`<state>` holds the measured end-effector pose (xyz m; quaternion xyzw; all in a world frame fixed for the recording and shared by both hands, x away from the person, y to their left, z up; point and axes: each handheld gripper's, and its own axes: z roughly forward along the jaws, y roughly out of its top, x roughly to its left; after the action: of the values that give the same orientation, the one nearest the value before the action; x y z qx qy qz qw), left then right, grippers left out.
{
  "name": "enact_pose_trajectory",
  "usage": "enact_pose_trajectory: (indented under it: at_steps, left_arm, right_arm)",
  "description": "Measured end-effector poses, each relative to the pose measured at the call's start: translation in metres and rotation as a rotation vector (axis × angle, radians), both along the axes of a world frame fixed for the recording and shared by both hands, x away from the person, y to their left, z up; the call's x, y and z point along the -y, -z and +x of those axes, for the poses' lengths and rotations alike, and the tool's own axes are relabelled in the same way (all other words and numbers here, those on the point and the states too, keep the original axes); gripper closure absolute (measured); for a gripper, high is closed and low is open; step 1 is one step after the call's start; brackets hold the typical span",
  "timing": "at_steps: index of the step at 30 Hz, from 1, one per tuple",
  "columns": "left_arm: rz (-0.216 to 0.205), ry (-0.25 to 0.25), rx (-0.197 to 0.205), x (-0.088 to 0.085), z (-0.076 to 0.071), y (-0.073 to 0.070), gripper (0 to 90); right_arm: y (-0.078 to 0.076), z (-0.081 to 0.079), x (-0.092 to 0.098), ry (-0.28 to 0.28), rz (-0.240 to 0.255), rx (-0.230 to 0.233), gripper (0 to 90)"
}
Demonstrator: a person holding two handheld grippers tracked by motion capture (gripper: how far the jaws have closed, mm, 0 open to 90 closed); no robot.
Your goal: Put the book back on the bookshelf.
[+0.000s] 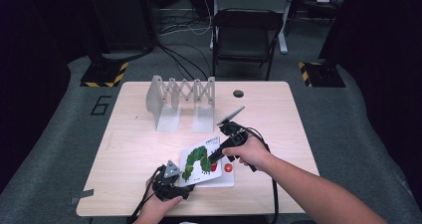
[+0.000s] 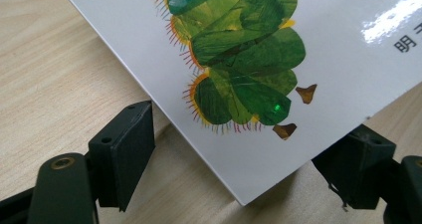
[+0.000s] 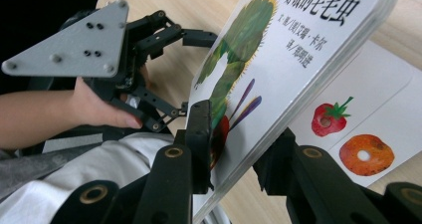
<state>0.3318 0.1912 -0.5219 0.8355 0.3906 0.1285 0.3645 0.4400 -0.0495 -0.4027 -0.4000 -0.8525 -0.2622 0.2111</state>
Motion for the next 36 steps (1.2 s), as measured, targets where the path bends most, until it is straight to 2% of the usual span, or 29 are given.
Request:
enact_pose_trajectory:
  at_steps: [4,6,7,11,13,16,17,18,19,20,22,25,27,29,30,32,33,36]
  left_arm:
    - [0.017,0.014,0.007,0.0,-0.001,0.0,20.9]
    - [0.02,0.024,-0.005,0.0,-0.001,-0.001,21.1]
    - [0.027,0.019,0.013,0.001,-0.002,0.0,21.1]
    - [0.042,0.034,0.007,0.002,-0.002,-0.001,21.5]
    - [0.051,0.044,0.013,0.002,-0.002,-0.001,21.5]
    - [0.052,0.046,0.012,0.003,-0.003,-0.001,21.4]
    - [0.07,0.059,0.017,0.003,-0.003,-0.001,21.6]
    - [0.062,0.048,0.03,0.005,-0.004,0.0,21.7]
    - [0.081,0.061,0.026,0.004,-0.003,-0.001,21.6]
    - [0.082,0.059,0.031,0.005,-0.004,0.0,21.6]
    - [0.079,0.067,0.034,0.005,-0.003,0.0,21.6]
    - [0.083,0.082,0.029,0.004,-0.003,-0.001,22.1]
    - [0.086,0.077,0.04,0.005,-0.003,0.0,22.3]
    - [0.07,0.094,0.039,0.004,-0.002,0.0,22.6]
    - [0.068,0.098,0.038,0.003,-0.001,0.0,23.0]
    - [0.06,0.104,0.029,0.002,-0.001,0.0,23.6]
    - [0.062,0.109,0.028,0.002,0.0,0.0,23.7]
    - [0.034,0.117,0.009,-0.001,0.001,-0.001,24.5]
  right_arm:
    - [0.0,-0.002,0.002,-0.029,0.016,0.001,73.3]
    - [0.0,-0.004,0.003,-0.043,0.033,-0.008,73.8]
    - [0.0,-0.004,0.003,-0.047,0.027,0.004,74.1]
    - [-0.001,-0.007,0.004,-0.086,0.043,0.004,75.2]
    - [-0.003,-0.009,0.005,-0.096,0.029,-0.017,75.8]
    - [-0.004,-0.01,0.006,-0.131,0.037,-0.003,76.9]
    - [-0.004,-0.011,0.006,-0.146,0.036,0.009,77.4]
    - [-0.005,-0.012,0.006,-0.148,0.034,0.017,78.1]
    - [-0.005,-0.013,0.006,-0.168,0.039,0.027,78.7]
    - [-0.004,-0.014,0.006,-0.179,0.041,0.039,79.0]
    - [-0.005,-0.016,0.006,-0.19,0.042,0.044,79.4]
    - [-0.005,-0.018,0.007,-0.205,0.045,0.074,79.8]
    - [-0.005,-0.018,0.008,-0.215,0.039,0.081,80.3]
    - [-0.004,-0.018,0.009,-0.222,0.038,0.086,81.2]
    - [-0.005,-0.019,0.01,-0.216,0.032,0.067,81.7]
    - [-0.004,-0.017,0.011,-0.221,0.031,0.083,82.6]
    - [-0.004,-0.018,0.011,-0.214,0.025,0.073,83.0]
    - [-0.001,-0.017,0.013,-0.223,0.023,0.096,84.7]
